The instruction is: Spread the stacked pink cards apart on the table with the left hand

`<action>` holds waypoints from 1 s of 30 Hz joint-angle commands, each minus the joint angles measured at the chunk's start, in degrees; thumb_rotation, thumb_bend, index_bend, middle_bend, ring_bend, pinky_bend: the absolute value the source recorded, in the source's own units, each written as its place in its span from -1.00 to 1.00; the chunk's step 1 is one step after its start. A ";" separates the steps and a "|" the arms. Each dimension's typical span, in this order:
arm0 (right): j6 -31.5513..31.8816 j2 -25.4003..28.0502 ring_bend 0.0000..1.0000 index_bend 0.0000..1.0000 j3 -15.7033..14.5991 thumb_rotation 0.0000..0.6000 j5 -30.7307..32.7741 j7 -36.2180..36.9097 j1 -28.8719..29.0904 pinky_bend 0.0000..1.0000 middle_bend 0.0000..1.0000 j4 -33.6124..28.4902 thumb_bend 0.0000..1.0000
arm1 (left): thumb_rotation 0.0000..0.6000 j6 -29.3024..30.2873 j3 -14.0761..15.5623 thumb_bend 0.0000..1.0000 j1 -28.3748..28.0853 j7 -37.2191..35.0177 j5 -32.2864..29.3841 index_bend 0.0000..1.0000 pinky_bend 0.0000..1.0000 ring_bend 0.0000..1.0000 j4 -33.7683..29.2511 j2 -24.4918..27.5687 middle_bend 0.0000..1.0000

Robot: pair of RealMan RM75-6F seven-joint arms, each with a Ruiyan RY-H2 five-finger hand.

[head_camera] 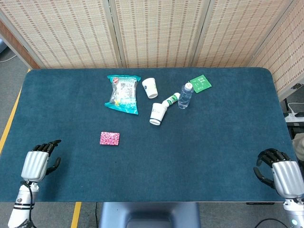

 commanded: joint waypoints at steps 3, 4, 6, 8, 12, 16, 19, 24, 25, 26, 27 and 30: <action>0.61 0.42 -0.42 0.12 -0.29 1.00 -0.24 0.86 -0.40 -0.21 -0.16 -0.29 -0.51 | 1.00 -1.45 -0.73 -0.29 0.72 0.38 0.46 -0.58 -0.19 -0.26 -1.15 0.48 -0.33; 0.74 0.56 -0.42 0.12 -0.43 1.00 -0.42 1.14 -0.49 -0.21 -0.16 -0.45 -0.51 | 1.00 -1.61 -0.85 -0.29 0.88 0.88 0.53 -0.59 -0.19 -0.26 -1.35 0.42 -0.33; 1.08 0.70 -0.42 0.12 -0.71 1.00 -1.00 1.49 -0.61 -0.21 -0.16 -0.51 -0.51 | 1.00 -2.19 -0.90 -0.29 1.01 1.60 0.63 -0.62 -0.19 -0.26 -1.94 0.53 -0.33; 1.43 0.71 -0.42 0.12 -0.88 1.00 -1.47 1.83 -0.70 -0.21 -0.17 -0.38 -0.51 | 1.00 -2.91 -1.15 -0.29 1.01 2.28 0.66 -0.66 -0.19 -0.25 -2.68 0.73 -0.32; 2.13 0.38 -0.32 0.14 -0.25 1.00 -1.19 2.03 -0.69 -0.18 -0.14 -0.07 -0.51 | 1.00 -4.23 -2.30 -0.28 0.41 4.03 0.60 -0.76 -0.07 0.06 -3.30 0.60 0.03; 3.32 -0.42 -0.04 0.36 0.41 1.00 -1.27 2.00 -0.76 0.02 0.16 0.78 -0.51 | 1.00 -5.77 -3.85 -0.24 -0.81 4.84 0.63 -0.82 0.26 0.38 -3.85 -0.06 0.38; 3.27 -0.48 0.11 0.52 0.31 1.00 -1.27 2.12 -0.79 0.14 0.33 0.94 -0.51 | 1.00 -7.63 -4.80 -0.24 -2.17 7.01 0.57 -0.89 0.51 0.55 -5.12 -0.32 0.52; 3.05 0.01 0.14 0.56 -0.03 1.00 -1.84 2.89 -0.63 0.16 0.37 0.88 -0.51 | 1.00 -8.97 -7.46 -0.25 -5.00 14.25 0.70 -0.83 0.99 0.98 -7.03 -1.64 0.95; 3.14 0.05 0.14 0.55 -0.09 1.00 -2.00 3.10 -0.63 0.16 0.37 0.97 -0.51 | 1.00 -10.38 -7.65 -0.26 -5.56 15.32 -0.05 -0.78 1.00 1.00 -7.90 -1.64 1.00; 3.23 0.11 0.14 0.55 -0.17 1.00 -2.18 3.40 -0.63 0.16 0.37 1.02 -0.51 | 1.00 -12.65 -7.99 -0.26 -6.41 16.25 -1.29 -0.77 1.00 1.00 -9.65 -1.27 1.00; 3.30 0.18 0.14 0.55 -0.21 1.00 -2.27 3.63 -0.64 0.16 0.37 1.06 -0.51 | 1.00 -14.19 -8.39 -0.26 -7.06 16.77 -2.25 -0.77 1.00 1.00 -10.83 -1.01 1.00; 3.50 0.21 0.13 0.53 -0.12 1.00 -2.24 4.00 -0.65 0.16 0.37 1.21 -0.51 | 1.00 -18.54 -9.89 -0.27 -9.27 18.15 -5.30 -0.75 1.00 1.00 -13.26 -0.86 1.00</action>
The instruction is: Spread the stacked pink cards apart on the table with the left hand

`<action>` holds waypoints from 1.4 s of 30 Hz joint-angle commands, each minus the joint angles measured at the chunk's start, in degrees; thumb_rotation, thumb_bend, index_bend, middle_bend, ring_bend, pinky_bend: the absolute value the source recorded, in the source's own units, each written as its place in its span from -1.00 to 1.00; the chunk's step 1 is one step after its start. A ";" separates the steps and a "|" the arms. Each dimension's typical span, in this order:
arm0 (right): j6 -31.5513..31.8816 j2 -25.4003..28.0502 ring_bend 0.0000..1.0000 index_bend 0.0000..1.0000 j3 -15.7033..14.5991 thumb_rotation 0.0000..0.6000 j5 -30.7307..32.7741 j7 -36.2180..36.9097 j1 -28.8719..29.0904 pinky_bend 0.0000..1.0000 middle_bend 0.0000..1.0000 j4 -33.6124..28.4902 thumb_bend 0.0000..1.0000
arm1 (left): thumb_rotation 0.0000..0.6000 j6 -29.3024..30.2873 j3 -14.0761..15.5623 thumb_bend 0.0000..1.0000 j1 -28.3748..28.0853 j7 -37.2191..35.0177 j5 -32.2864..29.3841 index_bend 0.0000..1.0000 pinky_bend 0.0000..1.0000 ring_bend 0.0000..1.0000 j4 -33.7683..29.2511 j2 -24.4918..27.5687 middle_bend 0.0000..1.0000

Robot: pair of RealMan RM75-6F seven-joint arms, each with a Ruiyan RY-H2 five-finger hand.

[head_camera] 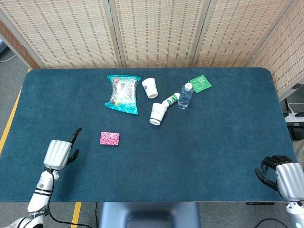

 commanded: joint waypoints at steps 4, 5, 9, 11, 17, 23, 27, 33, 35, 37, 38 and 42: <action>-0.09 0.14 0.13 0.51 -0.03 1.00 0.06 0.30 0.04 0.16 0.37 0.07 -0.51 | 1.00 -10.27 -3.87 -0.27 -6.27 4.69 -7.37 -0.69 1.00 1.00 -4.54 -1.52 1.00; -0.17 0.20 0.13 0.51 -0.06 1.00 0.07 0.32 0.07 0.16 0.37 0.06 -0.51 | 1.00 -11.03 -4.26 -0.27 -7.07 5.89 -8.28 -0.69 1.00 1.00 -4.57 -2.18 1.00; -0.55 0.49 0.13 0.50 -0.17 1.00 0.18 0.54 0.17 0.16 0.37 -0.15 -0.51 | 1.00 -13.21 -5.26 -0.25 -9.41 9.46 -11.44 -0.67 1.00 1.00 -5.28 -4.07 1.00; -0.52 0.62 0.13 0.50 -0.23 1.00 0.12 0.74 0.16 0.16 0.37 -0.21 -0.51 | 1.00 -14.77 -5.74 -0.21 -10.65 11.27 -13.89 -0.63 1.00 1.00 -5.34 -4.65 1.00; -0.21 0.89 0.13 0.49 -0.36 1.00 -0.21 1.53 0.12 0.16 0.37 -0.18 -0.51 | 1.00 -17.07 -6.52 -0.19 -13.24 15.62 -20.92 -0.49 1.00 1.00 -3.53 -6.15 1.00; -0.47 0.97 0.13 0.49 -0.41 1.00 -0.12 1.48 0.20 0.16 0.37 -0.29 -0.51 | 1.00 -17.59 -6.62 -0.20 -15.50 20.53 -26.68 -0.42 1.00 1.00 -3.87 -6.25 1.00; -0.41 0.95 0.13 0.49 -0.42 1.00 -0.17 1.43 0.19 0.16 0.37 -0.29 -0.51 | 1.00 -17.57 -6.46 -0.20 -16.21 22.01 -27.94 -0.47 1.00 1.00 -4.08 -6.03 1.00; -0.59 0.99 0.13 0.49 -0.50 1.00 -0.12 1.36 0.23 0.16 0.37 -0.32 -0.51 | 1.00 -14.10 -7.81 -0.21 -19.44 30.74 -39.16 -0.71 1.00 1.00 -4.30 -7.98 1.00; -0.58 1.04 0.13 0.49 -0.53 1.00 -0.17 1.42 0.23 0.16 0.37 -0.35 -0.51 | 1.00 -11.33 -8.85 -0.21 -20.92 34.89 -44.69 -0.71 1.00 1.00 -4.83 -9.27 1.00; -0.56 1.10 0.13 0.49 -0.54 1.00 -0.17 1.56 0.22 0.16 0.37 -0.37 -0.51 | 1.00 -8.77 -10.20 -0.22 -21.92 36.82 -48.72 -0.71 1.00 1.00 -5.54 -10.07 1.00; -0.56 1.12 0.13 0.49 -0.54 1.00 -0.17 1.63 0.23 0.16 0.37 -0.36 -0.51 | 1.00 -7.54 -10.69 -0.23 -22.22 37.40 -50.12 -0.70 1.00 1.00 -5.61 -10.49 1.00; -0.50 1.30 0.13 0.49 -0.59 1.00 -0.21 1.97 0.22 0.16 0.37 -0.47 -0.51 | 1.00 -4.87 -13.06 -0.22 -22.79 36.89 -55.04 -0.65 1.00 1.00 -6.32 -11.57 1.00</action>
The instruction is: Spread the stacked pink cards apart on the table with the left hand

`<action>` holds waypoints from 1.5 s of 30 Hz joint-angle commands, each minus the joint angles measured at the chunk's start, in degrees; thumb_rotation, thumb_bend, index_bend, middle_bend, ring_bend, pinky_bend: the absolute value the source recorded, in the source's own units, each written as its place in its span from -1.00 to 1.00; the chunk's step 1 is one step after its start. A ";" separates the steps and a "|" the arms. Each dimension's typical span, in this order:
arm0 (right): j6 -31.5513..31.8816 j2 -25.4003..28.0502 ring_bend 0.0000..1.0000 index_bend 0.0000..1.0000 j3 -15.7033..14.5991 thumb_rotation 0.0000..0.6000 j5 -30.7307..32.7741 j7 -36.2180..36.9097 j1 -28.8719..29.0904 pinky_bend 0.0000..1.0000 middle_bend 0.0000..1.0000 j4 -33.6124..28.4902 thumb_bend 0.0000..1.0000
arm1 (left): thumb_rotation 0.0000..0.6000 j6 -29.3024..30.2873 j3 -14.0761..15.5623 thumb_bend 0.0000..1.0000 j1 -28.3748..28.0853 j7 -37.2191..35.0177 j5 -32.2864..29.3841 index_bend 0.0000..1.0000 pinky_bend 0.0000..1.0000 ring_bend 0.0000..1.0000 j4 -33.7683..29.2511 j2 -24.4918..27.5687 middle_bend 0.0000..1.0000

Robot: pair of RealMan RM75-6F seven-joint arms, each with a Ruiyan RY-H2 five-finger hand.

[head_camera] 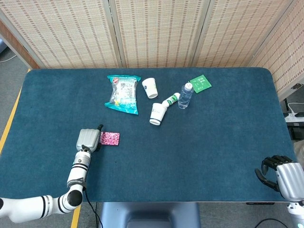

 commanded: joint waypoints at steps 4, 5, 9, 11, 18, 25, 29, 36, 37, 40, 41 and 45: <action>0.25 0.12 0.13 0.49 0.02 1.00 -0.06 0.42 -0.05 0.16 0.37 -0.08 -0.51 | 1.00 7.67 -3.48 -0.20 -2.13 2.11 -7.20 -0.60 1.00 1.00 -0.55 -3.32 1.00; 0.25 0.14 0.13 0.49 0.05 1.00 -0.01 0.46 -0.04 0.16 0.37 -0.06 -0.51 | 1.00 7.50 -3.55 -0.20 -2.13 1.89 -7.62 -0.61 1.00 1.00 -0.97 -3.21 1.00; 0.02 0.15 0.13 0.49 0.03 1.00 0.07 0.33 0.03 0.16 0.37 -0.10 -0.51 | 1.00 7.23 -3.08 -0.20 -2.32 1.74 -8.14 -0.61 1.00 1.00 -1.79 -2.94 1.00; 0.00 0.14 0.13 0.49 0.01 1.00 0.05 0.24 0.03 0.16 0.37 -0.12 -0.51 | 1.00 7.11 -2.74 -0.20 -2.44 1.36 -7.99 -0.62 1.00 1.00 -1.92 -3.17 1.00; 0.13 0.22 0.13 0.49 0.01 1.00 0.05 0.47 -0.02 0.16 0.37 -0.18 -0.51 | 1.00 6.69 -1.23 -0.20 -2.94 -0.20 -6.09 -0.65 1.00 1.00 -1.11 -4.82 1.00; 0.31 0.28 0.13 0.49 0.08 1.00 0.06 0.77 -0.03 0.16 0.37 -0.15 -0.51 | 1.00 5.71 -0.29 -0.20 -3.27 -2.17 -4.32 -0.66 1.00 1.00 2.03 -7.08 1.00; 0.26 0.27 0.13 0.49 0.08 1.00 0.09 0.72 -0.02 0.16 0.37 -0.15 -0.51 | 1.00 4.86 -0.09 -0.20 -3.26 -3.04 -4.04 -0.66 1.00 1.00 3.02 -7.76 1.00; 0.33 0.26 0.13 0.49 0.07 1.00 0.05 0.72 -0.05 0.16 0.37 -0.18 -0.51 | 1.00 4.09 0.42 -0.20 -3.31 -3.83 -3.48 -0.66 1.00 1.00 5.13 -9.11 1.00; 0.34 0.26 0.13 0.49 0.07 1.00 0.05 0.72 -0.05 0.16 0.37 -0.18 -0.51 | 1.00 3.92 0.42 -0.20 -3.31 -4.04 -3.38 -0.66 1.00 1.00 5.51 -9.31 1.00; 0.26 0.29 0.13 0.49 0.07 1.00 0.08 0.70 -0.02 0.16 0.37 -0.22 -0.51 | 1.00 3.57 0.53 -0.20 -3.29 -4.89 -2.51 -0.66 1.00 1.00 6.98 -10.06 1.00; 0.24 0.30 0.13 0.49 0.06 1.00 0.10 0.70 -0.02 0.16 0.37 -0.24 -0.51 | 1.00 3.50 0.70 -0.20 -3.26 -5.11 -2.07 -0.66 1.00 1.00 7.64 -10.36 1.00; 0.28 0.32 0.13 0.49 0.07 1.00 0.09 0.74 -0.03 0.16 0.37 -0.23 -0.51 | 1.00 2.96 0.85 -0.20 -3.18 -5.48 -1.59 -0.66 1.00 1.00 9.33 -11.03 1.00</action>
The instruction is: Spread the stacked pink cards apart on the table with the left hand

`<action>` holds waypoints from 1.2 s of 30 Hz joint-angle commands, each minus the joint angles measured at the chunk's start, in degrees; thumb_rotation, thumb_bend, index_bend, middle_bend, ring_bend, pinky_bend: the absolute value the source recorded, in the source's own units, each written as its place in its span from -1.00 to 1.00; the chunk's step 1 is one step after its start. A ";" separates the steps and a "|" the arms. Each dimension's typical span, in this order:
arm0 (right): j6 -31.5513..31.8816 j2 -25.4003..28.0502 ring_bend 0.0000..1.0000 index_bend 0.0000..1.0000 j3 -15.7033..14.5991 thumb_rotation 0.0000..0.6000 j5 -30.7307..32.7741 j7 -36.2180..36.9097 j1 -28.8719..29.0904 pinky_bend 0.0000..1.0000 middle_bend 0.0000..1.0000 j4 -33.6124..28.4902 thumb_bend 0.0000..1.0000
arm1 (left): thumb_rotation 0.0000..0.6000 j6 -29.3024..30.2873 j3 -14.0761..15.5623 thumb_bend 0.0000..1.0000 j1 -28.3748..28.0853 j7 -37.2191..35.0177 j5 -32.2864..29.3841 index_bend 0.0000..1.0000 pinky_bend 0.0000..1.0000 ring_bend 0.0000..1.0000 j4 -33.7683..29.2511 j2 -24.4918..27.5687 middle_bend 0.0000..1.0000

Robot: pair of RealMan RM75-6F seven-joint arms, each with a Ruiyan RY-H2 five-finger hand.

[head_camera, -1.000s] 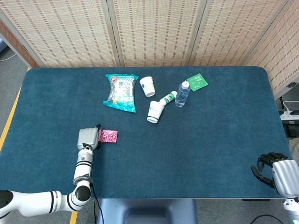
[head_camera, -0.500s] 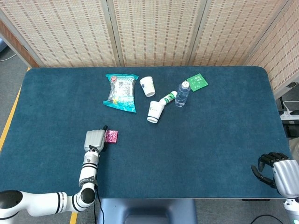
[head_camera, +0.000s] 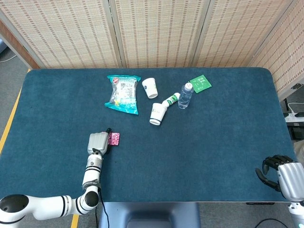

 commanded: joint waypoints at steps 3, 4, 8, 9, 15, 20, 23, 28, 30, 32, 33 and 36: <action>-0.01 0.01 0.13 0.49 -0.01 1.00 0.00 0.02 0.00 0.16 0.37 0.03 -0.51 | 1.00 -0.69 0.01 -0.21 0.23 -0.55 0.30 -0.66 1.00 1.00 1.71 -0.77 1.00; -0.05 0.00 0.13 0.49 -0.01 1.00 0.02 -0.01 0.01 0.16 0.37 0.04 -0.51 | 1.00 -0.74 -0.07 -0.21 0.31 -0.74 0.35 -0.66 1.00 1.00 1.87 -0.85 1.00; -0.21 -0.02 0.13 0.49 -0.03 1.00 0.08 -0.23 0.04 0.16 0.37 0.00 -0.51 | 1.00 -0.65 -0.20 -0.21 0.58 -1.26 1.09 -0.65 1.00 1.00 2.25 -1.02 1.00; -0.23 -0.02 0.13 0.49 -0.05 1.00 0.07 -0.25 0.05 0.16 0.37 -0.02 -0.51 | 1.00 -0.67 -0.28 -0.21 0.63 -1.39 1.22 -0.64 1.00 1.00 2.27 -1.03 1.00; -0.12 -0.03 0.13 0.49 -0.02 1.00 0.05 -0.20 0.02 0.16 0.37 -0.04 -0.51 | 1.00 -0.52 -0.37 -0.21 0.80 -1.11 1.68 -0.60 1.00 1.00 2.44 -1.10 1.00; -0.13 0.03 0.13 0.49 -0.06 1.00 0.02 -0.10 0.01 0.16 0.37 -0.05 -0.51 | 1.00 -0.51 -0.53 -0.21 0.90 -0.73 1.57 -0.58 1.00 1.00 2.84 -1.30 1.00; -0.14 0.00 0.13 0.49 -0.02 1.00 0.08 -0.14 0.03 0.16 0.37 -0.01 -0.51 | 1.00 -0.41 -0.63 -0.21 1.01 -0.75 1.84 -0.57 1.00 1.00 2.91 -1.33 1.00; -0.18 0.00 0.13 0.49 -0.05 1.00 0.05 -0.21 0.03 0.16 0.37 -0.06 -0.51 | 1.00 -0.17 -0.67 -0.21 1.21 -0.82 2.34 -0.56 1.00 1.00 2.94 -1.51 1.00; -0.14 -0.02 0.13 0.49 -0.05 1.00 0.02 -0.20 0.02 0.16 0.37 -0.06 -0.51 | 1.00 -0.11 -0.65 -0.21 1.30 -0.81 2.49 -0.55 1.00 1.00 3.04 -1.66 1.00; -0.11 -0.01 0.13 0.49 -0.04 1.00 0.03 -0.18 0.01 0.16 0.37 -0.06 -0.51 | 1.00 -0.22 -0.63 -0.21 1.38 -0.66 2.40 -0.55 1.00 1.00 3.11 -1.76 1.00; -0.10 -0.01 0.13 0.49 -0.05 1.00 0.03 -0.17 0.00 0.16 0.37 -0.05 -0.51 | 1.00 -0.28 -0.65 -0.21 1.39 -0.57 2.34 -0.55 1.00 1.00 3.12 -1.78 1.00; -0.11 -0.02 0.13 0.49 -0.08 1.00 0.00 -0.18 -0.01 0.16 0.37 -0.04 -0.51 | 1.00 -0.39 -0.79 -0.21 1.43 -0.40 2.19 -0.55 1.00 1.00 3.21 -1.85 1.00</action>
